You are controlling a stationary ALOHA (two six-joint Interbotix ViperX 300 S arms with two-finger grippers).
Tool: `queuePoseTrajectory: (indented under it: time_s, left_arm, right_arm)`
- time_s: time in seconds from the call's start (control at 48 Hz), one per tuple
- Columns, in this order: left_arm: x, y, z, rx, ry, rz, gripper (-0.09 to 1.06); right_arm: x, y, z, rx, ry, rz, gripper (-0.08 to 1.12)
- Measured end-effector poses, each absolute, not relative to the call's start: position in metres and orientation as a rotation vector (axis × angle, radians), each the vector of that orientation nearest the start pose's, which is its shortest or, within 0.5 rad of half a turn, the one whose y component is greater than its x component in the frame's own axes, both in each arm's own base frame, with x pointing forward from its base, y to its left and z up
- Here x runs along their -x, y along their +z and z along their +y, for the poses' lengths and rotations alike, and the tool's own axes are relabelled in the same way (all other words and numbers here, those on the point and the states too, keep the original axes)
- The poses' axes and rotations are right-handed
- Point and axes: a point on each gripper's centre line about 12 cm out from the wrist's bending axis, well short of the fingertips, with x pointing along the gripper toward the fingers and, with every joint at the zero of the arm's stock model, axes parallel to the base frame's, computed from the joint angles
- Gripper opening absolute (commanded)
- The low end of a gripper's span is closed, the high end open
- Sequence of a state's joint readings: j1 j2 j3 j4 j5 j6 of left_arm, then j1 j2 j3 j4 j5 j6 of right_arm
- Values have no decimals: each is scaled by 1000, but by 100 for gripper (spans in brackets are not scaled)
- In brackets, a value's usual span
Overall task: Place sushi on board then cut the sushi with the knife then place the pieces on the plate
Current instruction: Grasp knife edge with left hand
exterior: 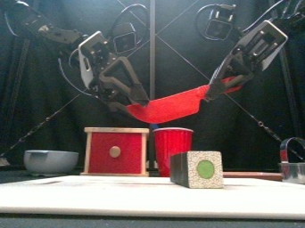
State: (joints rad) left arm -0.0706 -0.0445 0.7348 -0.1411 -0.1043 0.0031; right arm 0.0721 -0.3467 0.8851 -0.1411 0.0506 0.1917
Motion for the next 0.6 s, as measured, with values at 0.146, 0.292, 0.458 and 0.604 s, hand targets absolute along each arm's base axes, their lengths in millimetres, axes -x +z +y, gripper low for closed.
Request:
queuePoseTrajectory:
  time_s: [0.146, 0.292, 0.458, 0.604]
  left_arm:
    - [-381, 169, -26, 86, -24, 598, 78]
    - [-385, 167, -26, 83, -24, 604, 63]
    - [-385, 165, -27, 80, -27, 613, 48]
    - [-386, 165, -29, 78, -31, 616, 42]
  right_arm:
    - [-309, 210, 22, -30, 50, 588, 37]
    - [-309, 210, 23, -32, 51, 588, 37]
    - [-309, 210, 24, -39, 50, 590, 37]
    - [-306, 205, 26, -79, 47, 603, 37]
